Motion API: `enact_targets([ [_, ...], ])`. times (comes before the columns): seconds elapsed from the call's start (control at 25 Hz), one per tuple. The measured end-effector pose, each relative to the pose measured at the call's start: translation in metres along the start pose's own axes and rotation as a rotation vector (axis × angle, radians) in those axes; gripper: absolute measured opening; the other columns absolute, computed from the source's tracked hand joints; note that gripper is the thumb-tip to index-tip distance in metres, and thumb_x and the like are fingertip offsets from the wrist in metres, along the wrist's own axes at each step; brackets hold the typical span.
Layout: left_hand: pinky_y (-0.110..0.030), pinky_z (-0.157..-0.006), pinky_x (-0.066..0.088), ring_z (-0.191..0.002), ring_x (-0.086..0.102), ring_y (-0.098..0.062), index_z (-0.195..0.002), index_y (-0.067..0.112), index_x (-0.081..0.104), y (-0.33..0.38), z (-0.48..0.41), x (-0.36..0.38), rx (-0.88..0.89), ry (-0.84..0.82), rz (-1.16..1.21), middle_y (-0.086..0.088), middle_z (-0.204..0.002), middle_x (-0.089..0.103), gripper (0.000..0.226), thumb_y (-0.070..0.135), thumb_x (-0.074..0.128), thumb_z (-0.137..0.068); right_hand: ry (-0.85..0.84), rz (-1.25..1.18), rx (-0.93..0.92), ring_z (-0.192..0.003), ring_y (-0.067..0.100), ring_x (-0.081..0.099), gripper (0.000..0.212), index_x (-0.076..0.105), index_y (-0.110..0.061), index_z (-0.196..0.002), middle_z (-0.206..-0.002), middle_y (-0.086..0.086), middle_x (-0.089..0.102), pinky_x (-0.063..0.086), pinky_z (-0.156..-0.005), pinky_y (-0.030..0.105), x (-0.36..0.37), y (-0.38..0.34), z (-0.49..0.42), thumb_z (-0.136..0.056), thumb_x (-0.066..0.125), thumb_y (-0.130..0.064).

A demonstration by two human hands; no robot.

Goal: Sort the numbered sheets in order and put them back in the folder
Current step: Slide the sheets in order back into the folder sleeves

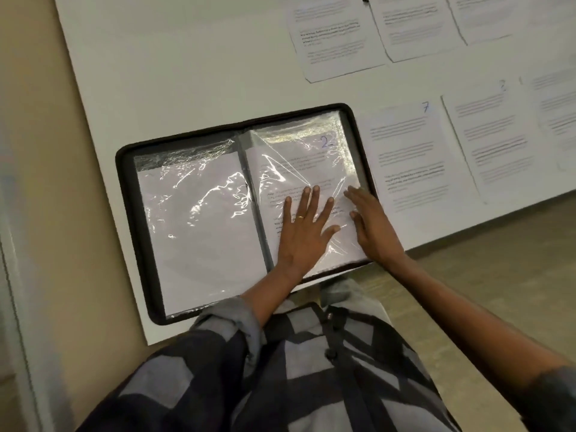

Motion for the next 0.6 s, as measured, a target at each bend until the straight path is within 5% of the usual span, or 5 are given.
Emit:
enact_targets([
  [0.12,-0.062,-0.122,0.007,-0.158,-0.003,-0.031,-0.163,0.027,0.018,0.002,0.001,0.004,0.022,-0.021,-0.036,-0.012,-0.171,0.003,0.058,0.050,0.023,-0.110,0.048,-0.019,0.061,-0.141,0.017,0.043,0.047,0.046,-0.015,-0.149,-0.153,0.008,0.048,0.032,-0.122,0.041,-0.005,0.008,0.027,-0.107,0.036,-0.032],
  [0.24,-0.061,-0.123,0.006,-0.158,0.001,-0.030,-0.161,0.031,0.026,0.001,0.001,-0.001,0.013,-0.020,-0.020,-0.006,-0.171,0.010,0.051,0.045,0.025,-0.112,0.095,-0.114,0.131,-0.125,0.020,0.056,0.038,0.052,-0.019,-0.140,-0.137,0.005,0.058,0.046,-0.109,0.050,-0.014,0.023,0.033,-0.108,0.035,-0.030],
  [0.4,-0.059,-0.124,0.005,-0.159,0.000,-0.022,-0.157,0.037,0.034,-0.001,0.009,-0.023,-0.026,0.061,0.122,0.003,-0.170,0.016,0.047,0.045,0.023,-0.112,0.139,-0.202,0.167,-0.126,0.020,0.056,0.037,0.051,-0.019,-0.142,-0.138,0.003,0.059,0.047,-0.109,0.047,-0.022,0.015,0.029,-0.109,0.042,-0.031],
  [0.52,-0.057,-0.126,0.004,-0.158,-0.002,-0.016,-0.159,0.036,0.030,-0.002,0.023,-0.047,-0.128,0.158,0.358,0.005,-0.170,0.015,0.048,0.043,0.028,-0.112,0.075,-0.354,0.053,-0.130,0.016,0.055,0.053,0.046,-0.014,-0.143,-0.141,0.007,0.056,0.046,-0.112,0.042,-0.009,-0.025,0.034,-0.100,0.062,-0.042],
  [0.6,-0.056,-0.126,0.000,-0.158,-0.006,-0.012,-0.162,0.033,0.019,0.002,0.032,-0.061,-0.200,0.164,0.579,0.005,-0.172,0.007,0.054,0.048,0.026,-0.110,0.010,-0.552,0.003,-0.116,0.006,0.062,0.070,0.048,-0.008,-0.131,-0.122,0.008,0.061,0.055,-0.099,0.032,-0.001,-0.055,0.041,-0.090,0.065,-0.062],
])
Point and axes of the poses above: each hand's wrist, its own z-axis away from the middle knuckle, its own x-axis out of the palm, y = z × x, the point moved 10 cm from there along -z, towards the middle knuckle
